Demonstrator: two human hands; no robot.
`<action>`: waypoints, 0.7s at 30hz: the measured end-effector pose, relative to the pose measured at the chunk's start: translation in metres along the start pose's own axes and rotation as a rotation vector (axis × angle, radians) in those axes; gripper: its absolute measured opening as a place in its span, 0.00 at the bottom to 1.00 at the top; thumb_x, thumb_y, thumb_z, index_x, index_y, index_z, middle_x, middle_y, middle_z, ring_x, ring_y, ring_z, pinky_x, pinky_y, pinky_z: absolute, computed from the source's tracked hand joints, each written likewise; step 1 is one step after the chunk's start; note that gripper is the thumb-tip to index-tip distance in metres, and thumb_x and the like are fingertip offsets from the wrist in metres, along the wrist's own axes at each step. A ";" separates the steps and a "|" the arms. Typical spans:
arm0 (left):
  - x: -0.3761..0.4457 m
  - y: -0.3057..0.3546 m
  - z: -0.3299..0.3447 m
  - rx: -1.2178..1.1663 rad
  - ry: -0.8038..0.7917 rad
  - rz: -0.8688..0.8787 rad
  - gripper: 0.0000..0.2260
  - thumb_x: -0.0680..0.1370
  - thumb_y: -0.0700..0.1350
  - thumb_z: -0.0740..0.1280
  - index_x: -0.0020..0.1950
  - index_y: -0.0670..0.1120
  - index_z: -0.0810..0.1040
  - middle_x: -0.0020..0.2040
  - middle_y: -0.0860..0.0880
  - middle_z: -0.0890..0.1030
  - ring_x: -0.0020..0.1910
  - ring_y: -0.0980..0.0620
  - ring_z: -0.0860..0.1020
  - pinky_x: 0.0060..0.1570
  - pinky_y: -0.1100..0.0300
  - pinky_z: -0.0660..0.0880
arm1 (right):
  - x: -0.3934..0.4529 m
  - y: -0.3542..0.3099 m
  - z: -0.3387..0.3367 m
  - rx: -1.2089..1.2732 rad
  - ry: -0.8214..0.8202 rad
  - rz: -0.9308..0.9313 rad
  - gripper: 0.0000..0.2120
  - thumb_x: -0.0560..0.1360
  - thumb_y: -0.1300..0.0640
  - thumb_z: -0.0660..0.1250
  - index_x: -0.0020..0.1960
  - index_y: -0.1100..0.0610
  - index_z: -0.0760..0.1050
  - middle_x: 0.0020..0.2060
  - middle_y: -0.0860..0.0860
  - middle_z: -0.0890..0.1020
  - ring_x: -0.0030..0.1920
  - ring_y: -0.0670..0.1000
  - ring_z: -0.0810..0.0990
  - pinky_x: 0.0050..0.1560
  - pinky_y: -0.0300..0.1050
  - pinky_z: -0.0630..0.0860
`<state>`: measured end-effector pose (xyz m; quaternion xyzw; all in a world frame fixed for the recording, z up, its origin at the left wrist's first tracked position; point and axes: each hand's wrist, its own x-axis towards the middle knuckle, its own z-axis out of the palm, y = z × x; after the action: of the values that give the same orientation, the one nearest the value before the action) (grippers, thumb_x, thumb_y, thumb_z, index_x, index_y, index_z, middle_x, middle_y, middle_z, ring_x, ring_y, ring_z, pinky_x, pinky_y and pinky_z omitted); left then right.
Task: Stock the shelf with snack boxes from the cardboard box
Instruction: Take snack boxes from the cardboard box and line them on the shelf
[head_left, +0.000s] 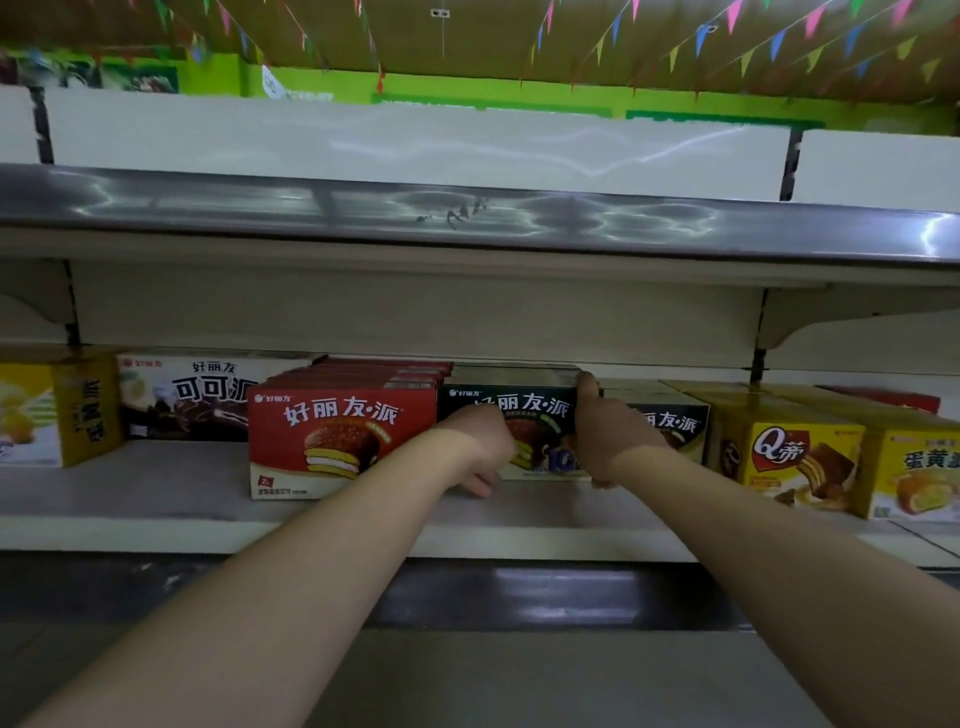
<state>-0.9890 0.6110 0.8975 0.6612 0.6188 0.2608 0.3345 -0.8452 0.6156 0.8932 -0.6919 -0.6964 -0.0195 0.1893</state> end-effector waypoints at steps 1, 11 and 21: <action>-0.002 0.001 0.000 -0.016 0.002 -0.009 0.03 0.81 0.36 0.58 0.52 0.39 0.71 0.46 0.40 0.76 0.48 0.45 0.81 0.31 0.60 0.79 | -0.001 -0.001 -0.001 0.004 -0.008 -0.010 0.44 0.75 0.69 0.64 0.77 0.57 0.37 0.53 0.62 0.79 0.47 0.60 0.82 0.48 0.54 0.81; -0.064 0.001 0.001 -0.197 0.189 0.135 0.06 0.81 0.36 0.57 0.50 0.42 0.74 0.41 0.44 0.78 0.35 0.50 0.79 0.38 0.56 0.80 | -0.042 -0.040 -0.019 -0.023 -0.040 -0.194 0.44 0.78 0.59 0.59 0.75 0.50 0.26 0.55 0.59 0.80 0.48 0.56 0.80 0.43 0.48 0.74; -0.231 -0.102 -0.054 0.038 0.435 0.012 0.06 0.80 0.40 0.58 0.49 0.43 0.75 0.44 0.45 0.82 0.39 0.52 0.83 0.42 0.53 0.82 | -0.172 -0.150 0.014 0.217 -0.105 -0.572 0.11 0.77 0.55 0.62 0.59 0.55 0.73 0.49 0.55 0.81 0.47 0.58 0.80 0.47 0.52 0.80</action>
<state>-1.1183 0.3894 0.8694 0.5991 0.6774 0.3875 0.1789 -0.9991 0.4486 0.8657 -0.4437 -0.8697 0.0385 0.2127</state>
